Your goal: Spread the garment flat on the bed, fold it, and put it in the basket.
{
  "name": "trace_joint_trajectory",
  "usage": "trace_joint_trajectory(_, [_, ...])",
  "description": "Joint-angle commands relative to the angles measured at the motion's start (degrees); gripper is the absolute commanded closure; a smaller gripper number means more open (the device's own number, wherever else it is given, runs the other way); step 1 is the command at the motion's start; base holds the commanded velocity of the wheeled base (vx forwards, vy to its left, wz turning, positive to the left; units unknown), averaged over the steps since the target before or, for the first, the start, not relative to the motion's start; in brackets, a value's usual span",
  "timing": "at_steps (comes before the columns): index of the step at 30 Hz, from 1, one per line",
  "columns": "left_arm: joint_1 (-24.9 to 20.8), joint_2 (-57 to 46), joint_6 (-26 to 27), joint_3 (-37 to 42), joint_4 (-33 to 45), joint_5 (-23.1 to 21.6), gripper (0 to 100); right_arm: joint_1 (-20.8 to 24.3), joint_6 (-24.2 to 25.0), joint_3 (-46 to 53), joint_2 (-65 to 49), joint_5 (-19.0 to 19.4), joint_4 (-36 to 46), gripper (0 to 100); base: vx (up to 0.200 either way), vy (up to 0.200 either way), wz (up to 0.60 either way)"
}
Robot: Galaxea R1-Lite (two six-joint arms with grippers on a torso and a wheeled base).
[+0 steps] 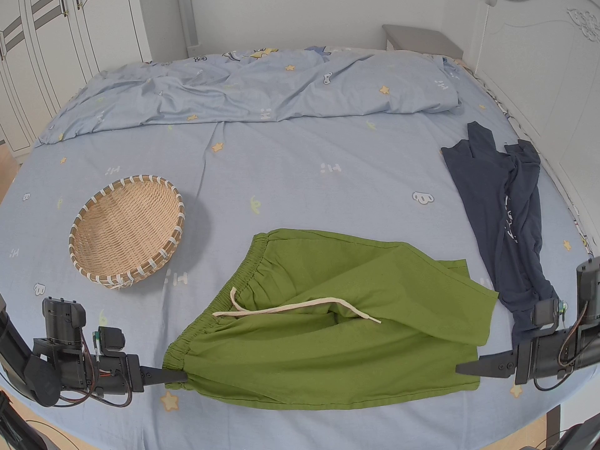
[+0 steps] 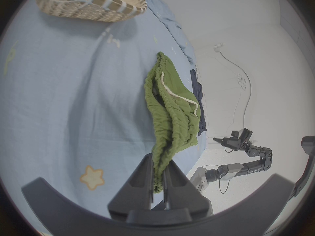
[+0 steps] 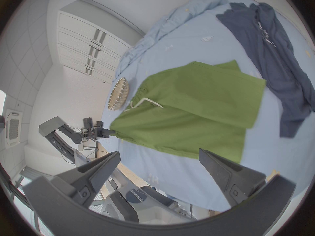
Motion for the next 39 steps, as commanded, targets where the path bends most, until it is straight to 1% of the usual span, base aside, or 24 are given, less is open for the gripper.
trace_joint_trajectory(1, [2.55, -1.95, 0.51, 2.82, -0.33, -0.53, 100, -3.52, -0.91, 5.13, 1.81, -0.08, 0.42, 0, 0.0, 0.0, 0.0])
trace_joint_trajectory(2, [2.55, -0.99, 1.65, 3.08, -0.42, -0.7, 100, -4.31, -1.79, 6.27, 4.27, -0.08, 0.25, 0, 0.0, 0.0, 0.0])
trace_joint_trajectory(3, [2.55, -0.99, 1.65, 3.08, -0.42, -0.7, 100, -4.31, -1.79, 6.27, 4.27, -0.08, 0.25, 0, 0.0, 0.0, 0.0])
trace_joint_trajectory(6, [2.28, 1.21, 5.61, 3.7, -0.33, -0.88, 100, -7.3, -6.8, 7.5, 13.41, 0.27, -0.9, 0, 0.0, 0.0, 0.0])
trace_joint_trajectory(8, [2.37, 2.53, 7.63, 3.87, -0.33, -0.79, 100, -9.15, -10.4, 8.21, 18.15, 1.33, -2.74, 0, 0.0, 0.0, 0.0])
trace_joint_trajectory(9, [2.46, 2.88, 8.33, 3.96, -0.33, -0.79, 100, -9.85, -11.63, 8.38, 19.38, 1.77, -3.62, 0, 0.0, 0.0, 0.0])
trace_joint_trajectory(10, [2.46, 2.88, 8.33, 3.96, -0.33, -0.79, 100, -9.85, -11.63, 8.38, 19.38, 1.77, -3.62, 0, 0.0, 0.0, 0.0])
trace_joint_trajectory(11, [2.64, 3.67, 9.56, 4.05, -0.33, -0.79, 100, -11.78, -13.91, 9.17, 22.02, 2.82, -6.7, 0, 0.0, 0.0, 0.0])
trace_joint_trajectory(12, [2.72, 3.76, 9.74, 4.05, -0.33, -0.88, 100, -12.57, -14.44, 9.88, 23.07, 3.17, -8.19, 0, 0.0, 0.0, 0.0])
trace_joint_trajectory(16, [2.72, 3.76, 9.74, 4.05, -0.33, -0.88, 100, -13.72, -14.62, 10.84, 24.74, 3.79, -11.53, 0, 0.0, 0.0, 0.0])
trace_joint_trajectory(21, [2.72, 4.81, 9.74, 4.05, -0.42, -0.88, 100, -14.51, -14.62, 11.11, 24.48, 3.87, -11.62, 0, 0.0, 0.0, 0.0])
trace_joint_trajectory(25, [2.81, 4.99, 9.74, 3.96, -0.33, -0.88, 100, -16.97, -14.62, 10.49, 25.01, 4.75, -11.62, 0, 0.0, 0.0, 0.0])
trace_joint_trajectory(26, [2.81, 4.99, 9.74, 3.96, -0.42, -0.88, 100, -17.06, -14.62, 10.4, 25.1, 5.11, -11.62, 0, 0.0, 0.0, 0.0])
trace_joint_trajectory(29, [2.81, 4.9, 9.83, 3.96, -0.33, -0.88, 100, -17.06, -14.71, 10.23, 25.71, 9.15, -11.71, 0, 0.0, 0.0, 0.0])
trace_joint_trajectory(30, [2.9, 4.99, 9.83, 3.87, -0.33, -0.88, 100, -16.79, -14.71, 10.14, 25.8, 9.76, -11.71, 0, 0.0, 0.0, 0.0])
trace_joint_trajectory(33, [2.99, 4.99, 9.83, 3.87, -0.42, -0.88, 100, -16.53, -14.62, 9.97, 25.98, 10.03, -11.97, 0, 0.0, 0.0, 0.0])
trace_joint_trajectory(35, [3.52, 4.9, 9.83, 4.05, -0.42, -0.88, 100, -16.44, -14.62, 9.35, 29.05, 10.03, -13.9, 0, 0.0, 0.0, 0.0])
trace_joint_trajectory(39, [3.69, 4.9, 9.83, 3.96, -0.42, -0.88, 100, -16.44, -14.53, 9.79, 30.99, 9.94, -16.54, 0, 0.0, 0.0, 0.0])
